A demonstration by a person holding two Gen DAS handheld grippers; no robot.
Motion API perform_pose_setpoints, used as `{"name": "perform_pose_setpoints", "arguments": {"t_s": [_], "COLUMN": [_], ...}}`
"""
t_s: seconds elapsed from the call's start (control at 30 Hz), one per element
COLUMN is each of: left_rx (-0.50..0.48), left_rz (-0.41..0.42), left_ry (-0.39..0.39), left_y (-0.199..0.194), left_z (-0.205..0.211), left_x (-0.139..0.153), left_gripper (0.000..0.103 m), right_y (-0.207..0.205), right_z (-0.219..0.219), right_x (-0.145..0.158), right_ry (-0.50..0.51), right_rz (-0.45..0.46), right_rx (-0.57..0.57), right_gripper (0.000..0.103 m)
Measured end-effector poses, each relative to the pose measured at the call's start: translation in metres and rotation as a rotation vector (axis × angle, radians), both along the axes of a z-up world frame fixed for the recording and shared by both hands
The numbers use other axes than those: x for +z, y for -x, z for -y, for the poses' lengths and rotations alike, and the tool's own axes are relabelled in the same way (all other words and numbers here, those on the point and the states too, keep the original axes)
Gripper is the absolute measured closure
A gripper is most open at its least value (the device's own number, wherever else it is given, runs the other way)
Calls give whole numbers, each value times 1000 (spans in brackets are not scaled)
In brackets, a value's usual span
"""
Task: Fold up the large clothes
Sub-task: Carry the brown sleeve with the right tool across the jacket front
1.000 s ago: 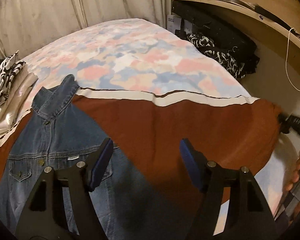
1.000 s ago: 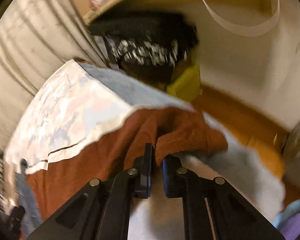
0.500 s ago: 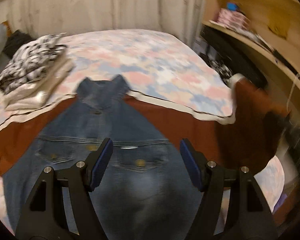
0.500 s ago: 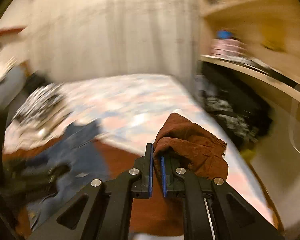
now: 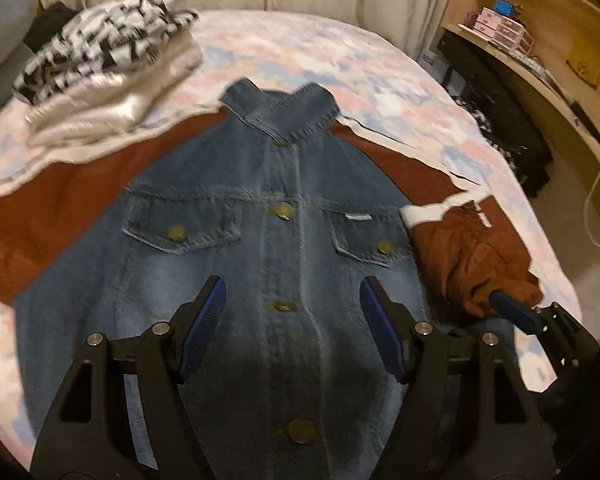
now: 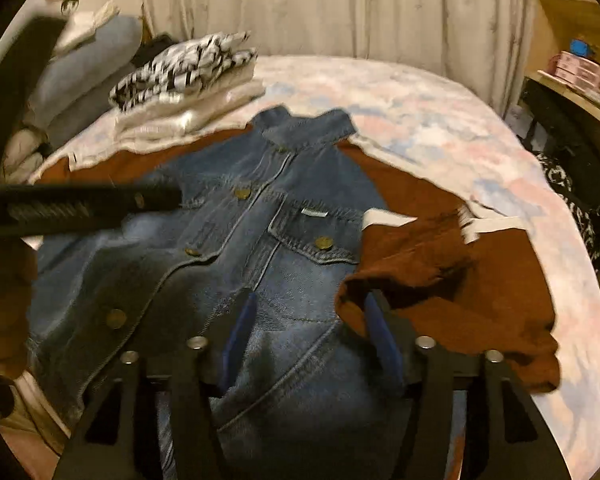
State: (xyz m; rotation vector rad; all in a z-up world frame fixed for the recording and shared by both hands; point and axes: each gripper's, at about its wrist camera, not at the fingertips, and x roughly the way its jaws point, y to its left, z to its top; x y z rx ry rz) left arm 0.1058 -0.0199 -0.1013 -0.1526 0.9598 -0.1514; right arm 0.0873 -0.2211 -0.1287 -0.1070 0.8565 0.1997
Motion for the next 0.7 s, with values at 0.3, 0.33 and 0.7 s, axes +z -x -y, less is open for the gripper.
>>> {"name": "perform_pose_setpoints", "arguments": {"t_s": [0.3, 0.33, 0.7], "left_rx": [-203, -225, -429], "left_rz": [30, 31, -2], "left_ry": [20, 16, -100], "left_y": [-7, -9, -27], "left_z": [69, 79, 191], "left_x": [13, 14, -6], "left_gripper": [35, 35, 35], "right_y": [51, 55, 101], "right_z": [66, 72, 137], "right_x": [24, 22, 16], "right_ry": [-126, -133, -113], "right_rz": [-24, -33, -62], "right_rx": [-240, -264, -396], "right_gripper": [43, 43, 43]}}
